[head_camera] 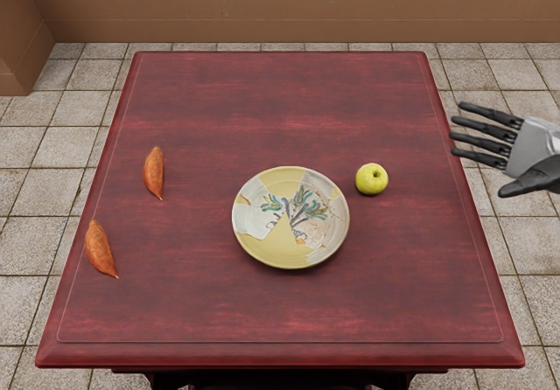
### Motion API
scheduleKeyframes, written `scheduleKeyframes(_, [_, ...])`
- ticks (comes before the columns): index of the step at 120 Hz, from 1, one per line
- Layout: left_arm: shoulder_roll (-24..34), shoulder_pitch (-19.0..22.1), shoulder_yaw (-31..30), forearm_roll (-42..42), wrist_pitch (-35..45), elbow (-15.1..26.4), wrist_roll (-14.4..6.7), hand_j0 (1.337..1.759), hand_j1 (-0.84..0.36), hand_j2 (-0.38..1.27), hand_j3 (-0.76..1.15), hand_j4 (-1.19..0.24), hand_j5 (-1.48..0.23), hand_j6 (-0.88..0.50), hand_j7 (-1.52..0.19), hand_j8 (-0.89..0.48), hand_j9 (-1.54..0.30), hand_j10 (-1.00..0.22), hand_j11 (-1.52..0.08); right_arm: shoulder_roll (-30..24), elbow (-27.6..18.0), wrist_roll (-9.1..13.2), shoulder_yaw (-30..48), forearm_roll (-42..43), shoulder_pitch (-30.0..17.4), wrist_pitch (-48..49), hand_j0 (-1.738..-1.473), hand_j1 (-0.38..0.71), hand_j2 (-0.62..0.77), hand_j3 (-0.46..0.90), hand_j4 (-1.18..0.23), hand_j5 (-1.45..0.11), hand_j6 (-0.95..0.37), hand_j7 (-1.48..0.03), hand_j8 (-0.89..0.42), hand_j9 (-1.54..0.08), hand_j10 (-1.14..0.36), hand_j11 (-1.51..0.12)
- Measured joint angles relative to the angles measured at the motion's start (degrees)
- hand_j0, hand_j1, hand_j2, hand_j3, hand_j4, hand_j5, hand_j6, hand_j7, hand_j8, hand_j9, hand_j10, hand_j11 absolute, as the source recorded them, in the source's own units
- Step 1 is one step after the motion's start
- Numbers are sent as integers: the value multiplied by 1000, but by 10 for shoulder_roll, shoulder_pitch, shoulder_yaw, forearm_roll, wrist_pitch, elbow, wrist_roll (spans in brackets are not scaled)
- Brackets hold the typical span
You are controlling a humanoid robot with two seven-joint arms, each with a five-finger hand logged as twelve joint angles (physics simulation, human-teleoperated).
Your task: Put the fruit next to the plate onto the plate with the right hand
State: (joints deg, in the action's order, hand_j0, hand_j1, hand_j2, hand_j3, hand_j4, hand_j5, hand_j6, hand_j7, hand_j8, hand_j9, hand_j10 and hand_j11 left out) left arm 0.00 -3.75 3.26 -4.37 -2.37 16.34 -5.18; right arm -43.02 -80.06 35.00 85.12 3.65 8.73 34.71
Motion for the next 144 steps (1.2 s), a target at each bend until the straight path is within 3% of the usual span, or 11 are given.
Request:
scheduleKeyframes(22, [0,0,0,0,0,0,0,1658,349,0,0,0,0,0,0,0,0,0,0,3,0,0,-9,20,15,3,-1658,-317,-2,0,-27,-37,-27,-37,-26,-36,-26,-36])
scheduleKeyframes(52, [0,0,0,0,0,0,0,1658,349,0,0,0,0,0,0,0,0,0,0,13,-3,0,-160,153,192,3,-1658,-318,-4,0,-26,-34,-25,-34,-25,-34,-25,-34])
scheduleKeyframes(67, [0,0,0,0,0,0,0,1658,349,0,0,0,0,0,0,0,0,0,0,30,-33,0,-203,291,237,-7,-1658,-316,-4,0,-28,-36,-28,-36,-27,-36,-27,-36])
scheduleKeyframes(77, [0,0,0,0,0,0,0,1658,349,0,0,0,0,0,0,0,0,0,0,35,-61,0,-232,382,251,-49,-1658,-316,-5,0,-28,-37,-29,-37,-28,-37,-28,-37])
scheduleKeyframes(93, [0,0,0,0,0,0,0,1658,349,0,0,0,0,0,0,0,0,0,0,40,-86,0,-373,480,326,-179,-1658,-311,-5,0,-33,-42,-34,-42,-33,-42,-33,-42])
scheduleKeyframes(107, [0,0,0,0,0,0,0,1658,349,0,0,0,0,0,0,0,0,0,0,41,-93,0,-471,512,377,-273,-1658,-303,-7,0,-41,-51,-42,-51,-41,-51,-40,-51])
scheduleKeyframes(123, [0,0,0,0,0,0,0,1658,349,0,0,0,0,0,0,0,0,0,0,46,-100,0,-540,538,398,-368,-1658,-285,-10,0,-57,-71,-58,-71,-57,-71,-56,-71])
scheduleKeyframes(144, [0,0,0,0,0,0,0,1658,349,0,0,0,0,0,0,0,0,0,0,71,-101,0,-609,561,428,-417,-1658,-274,-11,0,-66,-83,-68,-83,-67,-83,-66,-83])
